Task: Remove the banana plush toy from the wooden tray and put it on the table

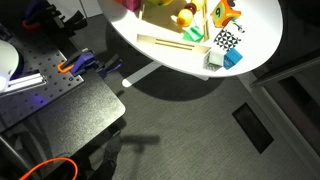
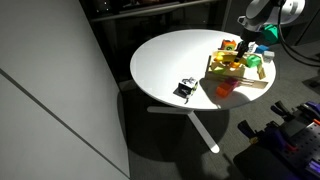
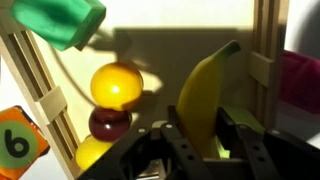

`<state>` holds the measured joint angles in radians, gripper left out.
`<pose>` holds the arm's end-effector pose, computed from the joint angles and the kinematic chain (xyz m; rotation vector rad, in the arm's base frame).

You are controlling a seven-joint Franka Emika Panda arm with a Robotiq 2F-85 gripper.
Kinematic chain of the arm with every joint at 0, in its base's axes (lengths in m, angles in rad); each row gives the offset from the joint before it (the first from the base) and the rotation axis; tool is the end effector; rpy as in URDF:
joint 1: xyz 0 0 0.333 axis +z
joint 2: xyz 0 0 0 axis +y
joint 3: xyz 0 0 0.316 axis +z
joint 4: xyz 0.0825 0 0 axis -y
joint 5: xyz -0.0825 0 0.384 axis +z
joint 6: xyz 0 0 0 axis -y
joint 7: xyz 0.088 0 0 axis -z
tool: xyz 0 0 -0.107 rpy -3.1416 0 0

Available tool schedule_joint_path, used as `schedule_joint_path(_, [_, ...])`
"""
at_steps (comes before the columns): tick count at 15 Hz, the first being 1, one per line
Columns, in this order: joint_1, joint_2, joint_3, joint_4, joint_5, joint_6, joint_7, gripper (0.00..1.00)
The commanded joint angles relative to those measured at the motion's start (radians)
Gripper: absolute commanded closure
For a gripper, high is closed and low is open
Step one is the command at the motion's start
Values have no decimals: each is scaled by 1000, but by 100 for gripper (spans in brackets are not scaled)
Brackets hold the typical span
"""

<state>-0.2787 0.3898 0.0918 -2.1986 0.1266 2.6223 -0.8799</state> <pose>0.5497 -0.1064 0.2073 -2.9440 -0.8731 -0.1224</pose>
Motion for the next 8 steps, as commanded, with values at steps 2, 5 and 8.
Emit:
schedule_joint_path(2, [28, -78, 7, -18, -2, -92, -41, 84])
schedule_joint_path(5, [67, -95, -12, -27, -2, -87, 20, 84])
schedule_joint_path(8, [91, -100, -18, -42, 10, -38, 85, 84])
